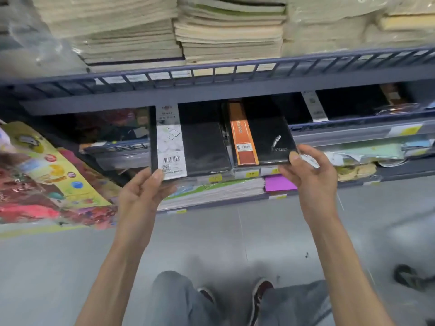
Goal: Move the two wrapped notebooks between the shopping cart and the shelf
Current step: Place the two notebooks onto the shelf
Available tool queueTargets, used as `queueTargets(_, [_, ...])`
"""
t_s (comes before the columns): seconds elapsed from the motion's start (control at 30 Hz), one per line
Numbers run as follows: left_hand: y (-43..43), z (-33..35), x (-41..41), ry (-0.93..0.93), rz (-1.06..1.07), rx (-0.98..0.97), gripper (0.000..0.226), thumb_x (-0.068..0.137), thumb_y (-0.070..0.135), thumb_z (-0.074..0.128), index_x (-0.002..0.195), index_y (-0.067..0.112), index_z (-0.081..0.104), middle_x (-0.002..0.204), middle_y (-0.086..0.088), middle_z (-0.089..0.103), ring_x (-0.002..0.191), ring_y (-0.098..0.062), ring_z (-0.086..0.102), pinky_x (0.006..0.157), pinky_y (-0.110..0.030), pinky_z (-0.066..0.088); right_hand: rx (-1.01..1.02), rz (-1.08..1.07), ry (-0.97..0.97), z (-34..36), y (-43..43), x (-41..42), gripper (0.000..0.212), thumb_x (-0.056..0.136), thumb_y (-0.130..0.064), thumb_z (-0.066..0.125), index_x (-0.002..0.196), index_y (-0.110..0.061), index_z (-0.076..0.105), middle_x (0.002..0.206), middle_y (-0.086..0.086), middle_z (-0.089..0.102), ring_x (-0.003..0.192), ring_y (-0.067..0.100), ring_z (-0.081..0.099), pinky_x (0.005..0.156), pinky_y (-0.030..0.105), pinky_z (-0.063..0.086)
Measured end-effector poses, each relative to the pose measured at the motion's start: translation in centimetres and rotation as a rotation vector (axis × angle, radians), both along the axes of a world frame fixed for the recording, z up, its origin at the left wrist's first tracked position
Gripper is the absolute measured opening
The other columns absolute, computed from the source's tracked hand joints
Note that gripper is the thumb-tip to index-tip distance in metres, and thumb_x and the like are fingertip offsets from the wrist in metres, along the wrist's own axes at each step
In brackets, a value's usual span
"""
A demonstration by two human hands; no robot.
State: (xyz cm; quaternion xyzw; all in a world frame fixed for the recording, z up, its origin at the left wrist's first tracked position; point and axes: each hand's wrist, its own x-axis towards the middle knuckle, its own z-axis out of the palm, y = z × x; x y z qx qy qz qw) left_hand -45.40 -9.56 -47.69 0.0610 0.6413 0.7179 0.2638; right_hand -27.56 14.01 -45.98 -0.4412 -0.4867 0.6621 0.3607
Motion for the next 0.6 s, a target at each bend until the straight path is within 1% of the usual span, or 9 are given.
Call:
queueTargets(0.07, [0.2,-0.2,-0.4,0.044,-0.007,-0.016,0.032,0.090,0.026,0.064,0.114,0.005,0.065,0.114,-0.012,0.072,0.092,-0.022,0.073,0.083,-0.027,0.057,0.048,-0.017,0.014,-0.4,0.0,-0.1,0.033,0.092,-0.014,0.071,0.123,-0.006,0.062,0.088,0.015,0.075,0.079,0.025,0.074,0.079,0.034,0.061])
queueTargets(0.17, [0.5,-0.5,-0.7,0.150,0.069,-0.013,0.061,0.082,0.032,0.068,0.139,0.015,0.055,0.104,-0.006,0.076,0.091,-0.031,0.075,0.088,-0.039,0.058,0.132,-0.039,0.028,-1.3,0.0,-0.5,0.031,0.092,-0.016,0.071,0.120,-0.007,0.062,0.084,0.011,0.077,0.079,0.026,0.075,0.076,0.033,0.061])
queueTargets(0.27, [1.3,-1.0,-0.7,0.305,0.133,-0.013,0.052,0.079,0.040,0.067,0.127,0.021,0.059,0.094,-0.001,0.078,0.083,-0.028,0.076,0.083,-0.042,0.060,0.229,-0.060,0.032,-2.1,-0.3,-0.9,0.033,0.090,-0.024,0.071,0.118,-0.009,0.063,0.075,0.003,0.074,0.078,0.020,0.074,0.077,0.034,0.062])
queueTargets(0.33, [1.8,-1.6,-0.5,0.378,0.151,0.011,0.045,0.076,0.048,0.066,0.114,0.025,0.059,0.097,0.005,0.077,0.082,-0.024,0.076,0.079,-0.039,0.062,0.300,-0.024,0.047,-2.5,-0.4,-0.9,0.042,0.085,-0.032,0.071,0.121,-0.012,0.061,0.074,-0.005,0.072,0.081,0.013,0.073,0.077,0.031,0.061])
queueTargets(0.4, [2.0,-2.5,-0.8,0.447,0.148,0.020,0.043,0.078,0.054,0.065,0.111,0.027,0.055,0.101,0.009,0.076,0.083,-0.020,0.076,0.075,-0.034,0.062,0.362,0.040,0.066,-3.1,-0.4,-0.9,0.049,0.082,-0.029,0.072,0.126,-0.013,0.057,0.087,-0.009,0.075,0.087,0.009,0.073,0.078,0.028,0.060])
queueTargets(0.47, [1.7,-4.3,-2.6,0.479,0.120,0.028,0.031,0.090,0.040,0.067,0.117,0.028,0.055,0.109,0.003,0.075,0.092,-0.017,0.075,0.074,-0.031,0.061,0.415,0.061,0.102,-3.8,0.1,-0.9,0.046,0.085,-0.020,0.075,0.127,-0.012,0.056,0.099,-0.004,0.076,0.092,0.011,0.074,0.080,0.029,0.060])
queueTargets(0.53, [1.5,-6.0,-4.3,0.476,0.047,-0.019,0.040,0.091,0.018,0.071,0.128,0.024,0.056,0.123,-0.010,0.069,0.097,-0.008,0.073,0.076,-0.021,0.058,0.451,0.049,0.137,-4.7,0.8,-1.0,0.040,0.086,-0.016,0.075,0.122,-0.012,0.057,0.096,-0.003,0.075,0.091,0.012,0.074,0.079,0.029,0.060])
queueTargets(0.57, [1.5,-6.7,-4.8,0.471,0.048,-0.033,0.049,0.088,0.018,0.075,0.132,0.021,0.054,0.125,-0.013,0.068,0.096,-0.004,0.072,0.075,-0.015,0.056,0.458,0.038,0.158,-5.1,1.1,-1.2,0.037,0.087,-0.015,0.075,0.118,-0.013,0.057,0.093,-0.003,0.076,0.090,0.012,0.074,0.080,0.031,0.060])
queueTargets(0.6, [1.7,-6.9,-4.7,0.478,0.084,-0.005,0.053,0.086,0.027,0.077,0.133,0.020,0.054,0.121,-0.010,0.071,0.094,-0.004,0.073,0.074,-0.014,0.056,0.463,0.027,0.175,-5.4,1.3,-1.3,0.033,0.087,-0.015,0.076,0.113,-0.015,0.056,0.091,-0.003,0.076,0.089,0.013,0.074,0.080,0.033,0.061])
